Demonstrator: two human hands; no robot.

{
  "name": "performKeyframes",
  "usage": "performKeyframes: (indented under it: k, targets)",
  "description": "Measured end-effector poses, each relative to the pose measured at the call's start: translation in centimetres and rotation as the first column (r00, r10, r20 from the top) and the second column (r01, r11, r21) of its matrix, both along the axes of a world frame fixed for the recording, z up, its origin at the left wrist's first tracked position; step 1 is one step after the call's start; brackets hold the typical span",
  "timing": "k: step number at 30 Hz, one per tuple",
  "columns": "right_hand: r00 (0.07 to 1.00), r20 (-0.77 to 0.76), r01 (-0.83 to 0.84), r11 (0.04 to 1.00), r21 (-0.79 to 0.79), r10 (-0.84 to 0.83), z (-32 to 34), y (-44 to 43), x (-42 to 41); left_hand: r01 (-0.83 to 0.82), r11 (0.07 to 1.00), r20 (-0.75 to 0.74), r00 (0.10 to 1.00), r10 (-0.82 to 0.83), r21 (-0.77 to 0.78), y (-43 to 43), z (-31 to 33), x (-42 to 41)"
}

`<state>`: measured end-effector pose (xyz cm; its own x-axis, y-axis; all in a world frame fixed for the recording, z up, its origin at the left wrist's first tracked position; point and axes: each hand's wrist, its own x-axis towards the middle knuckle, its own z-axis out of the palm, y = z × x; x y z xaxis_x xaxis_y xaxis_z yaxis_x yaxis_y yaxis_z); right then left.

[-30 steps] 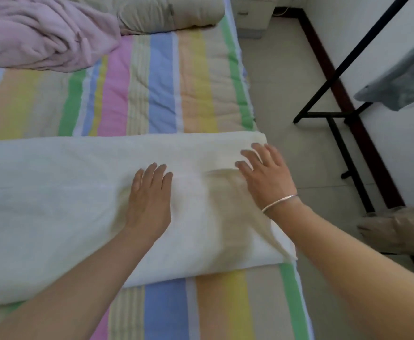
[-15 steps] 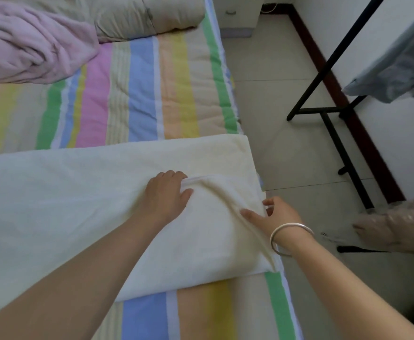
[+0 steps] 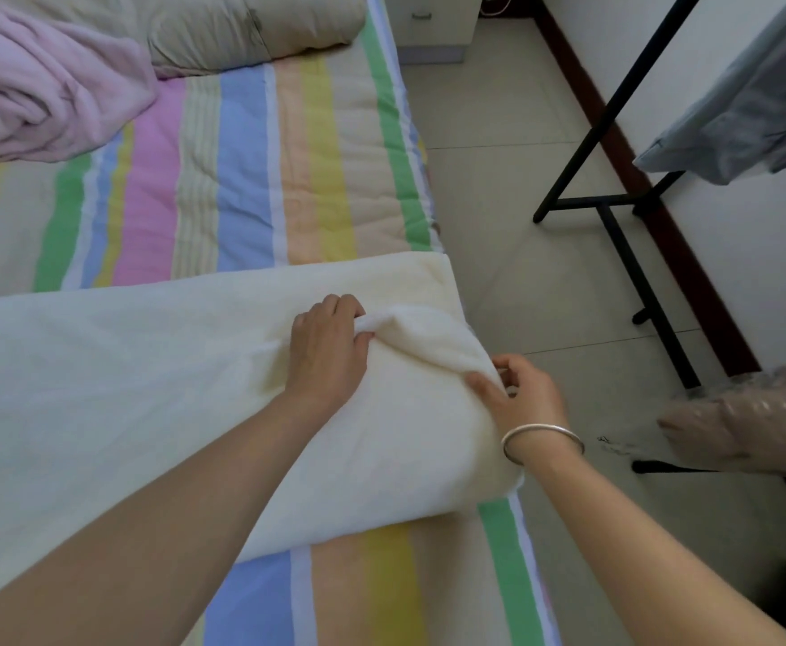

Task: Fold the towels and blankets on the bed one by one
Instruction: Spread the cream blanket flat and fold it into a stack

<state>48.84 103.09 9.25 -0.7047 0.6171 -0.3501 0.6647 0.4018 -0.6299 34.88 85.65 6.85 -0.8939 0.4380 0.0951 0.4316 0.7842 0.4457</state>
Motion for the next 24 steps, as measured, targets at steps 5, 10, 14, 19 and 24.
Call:
performKeyframes:
  k: [5, 10, 14, 19, 24]
  targets:
    - [0.983, 0.183, -0.008, 1.0, 0.012, 0.006, -2.3, 0.2, 0.6, 0.014, 0.993, -0.072, 0.997, -0.023, -0.117, 0.7, -1.6, 1.2]
    - [0.983, 0.165, 0.128, 0.951, -0.282, -0.083, -2.2, -0.2, 0.3, 0.086, 0.996, -0.289, 0.954, -0.085, -0.007, 0.7, 0.1, 4.6]
    - [0.973, 0.221, 0.126, 0.958, -0.257, -0.068, -2.4, 0.3, 0.1, 0.204, 0.963, -0.112, 0.968, -0.226, -0.175, 1.3, -1.7, 6.9]
    - [0.944, 0.329, 0.12, 0.948, -0.294, -0.018, -1.4, 0.1, -0.1, 0.362, 0.827, 0.152, 0.932, -0.329, -0.431, 2.1, -4.2, 5.1]
    - [0.976, 0.217, 0.06, 0.972, -0.229, -0.009, 1.7, -2.4, -1.4, 0.316, 0.945, 0.138, 0.943, -0.302, -0.089, -0.3, -1.7, 4.3]
